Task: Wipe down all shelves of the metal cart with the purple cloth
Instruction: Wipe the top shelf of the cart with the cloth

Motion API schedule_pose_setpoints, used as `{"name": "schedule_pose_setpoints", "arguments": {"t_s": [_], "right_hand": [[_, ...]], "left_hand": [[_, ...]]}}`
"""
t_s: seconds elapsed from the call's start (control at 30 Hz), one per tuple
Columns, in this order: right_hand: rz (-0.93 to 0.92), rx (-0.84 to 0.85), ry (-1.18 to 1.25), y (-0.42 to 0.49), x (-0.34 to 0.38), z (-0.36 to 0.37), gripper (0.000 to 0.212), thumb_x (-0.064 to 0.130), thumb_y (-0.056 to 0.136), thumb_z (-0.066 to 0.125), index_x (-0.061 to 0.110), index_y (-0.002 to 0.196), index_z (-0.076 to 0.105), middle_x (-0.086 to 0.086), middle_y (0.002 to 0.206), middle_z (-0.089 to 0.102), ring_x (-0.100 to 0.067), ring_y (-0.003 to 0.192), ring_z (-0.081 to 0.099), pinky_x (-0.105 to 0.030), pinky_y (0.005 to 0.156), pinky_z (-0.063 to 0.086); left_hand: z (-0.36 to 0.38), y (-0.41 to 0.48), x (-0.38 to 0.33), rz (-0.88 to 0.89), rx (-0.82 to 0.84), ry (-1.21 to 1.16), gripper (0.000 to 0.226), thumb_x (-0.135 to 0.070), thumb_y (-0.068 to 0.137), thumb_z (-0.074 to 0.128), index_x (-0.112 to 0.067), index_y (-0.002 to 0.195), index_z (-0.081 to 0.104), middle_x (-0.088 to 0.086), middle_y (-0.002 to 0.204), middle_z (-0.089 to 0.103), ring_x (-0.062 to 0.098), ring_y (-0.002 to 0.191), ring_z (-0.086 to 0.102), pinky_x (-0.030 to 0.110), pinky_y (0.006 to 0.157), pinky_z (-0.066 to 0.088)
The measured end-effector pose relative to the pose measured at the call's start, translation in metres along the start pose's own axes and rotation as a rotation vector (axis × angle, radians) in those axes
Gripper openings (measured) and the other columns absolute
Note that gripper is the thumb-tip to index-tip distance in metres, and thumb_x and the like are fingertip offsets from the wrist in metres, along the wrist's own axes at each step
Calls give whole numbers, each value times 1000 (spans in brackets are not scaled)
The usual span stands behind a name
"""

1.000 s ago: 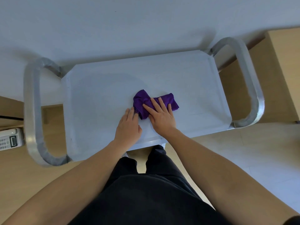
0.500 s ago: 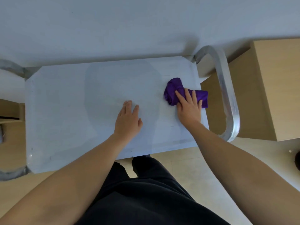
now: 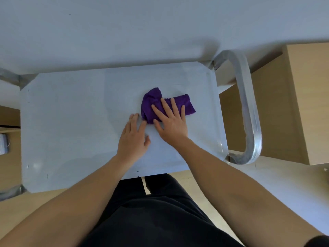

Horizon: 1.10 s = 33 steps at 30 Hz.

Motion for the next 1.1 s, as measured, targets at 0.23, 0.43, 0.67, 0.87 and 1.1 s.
{"name": "schedule_pose_setpoints", "arguments": {"t_s": [0.23,0.43,0.67,0.87,1.1], "right_hand": [[157,-87,-9,17,-85,-22,50,44,98,42,41,147,34,3,160,24,-28,149,12,-57,119,9],[490,-54,78,48,-58,-22,55,41,99,35,40,152,20,0,164,8,-33,149,-3,-62,116,-2],[-39,11,-54,67,11,-12,52,45,100,34,39,151,23,1,162,15,-30,150,5,-59,118,3],[390,-88,27,79,-98,-37,51,44,100,35,42,150,25,1,162,17,-30,150,6,-63,116,1],[356,-75,38,89,-40,-26,54,40,99,37,38,151,23,0,163,13,-35,149,3,-63,114,-2]], "left_hand": [[0,4,1,29,-5,-26,58,-29,82,68,-8,134,53,21,144,41,38,132,43,44,97,47],[1,5,5,18,-7,-28,57,-29,84,67,-10,136,52,19,145,42,36,134,42,44,96,48],[3,4,3,13,-30,-31,56,-30,89,60,-10,140,48,19,150,36,36,140,33,45,105,43],[4,5,5,34,-82,-53,54,-28,85,62,-11,135,53,19,146,42,36,137,38,45,103,44],[4,4,6,30,-104,-47,53,-27,85,62,-9,134,54,21,144,43,38,136,38,48,102,44]]}}
Point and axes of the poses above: each hand's wrist, its own y-axis towards the middle knuckle, its own z-axis out of the palm, x = y × z, the point moved 6 cm from there along y, towards the middle knuckle
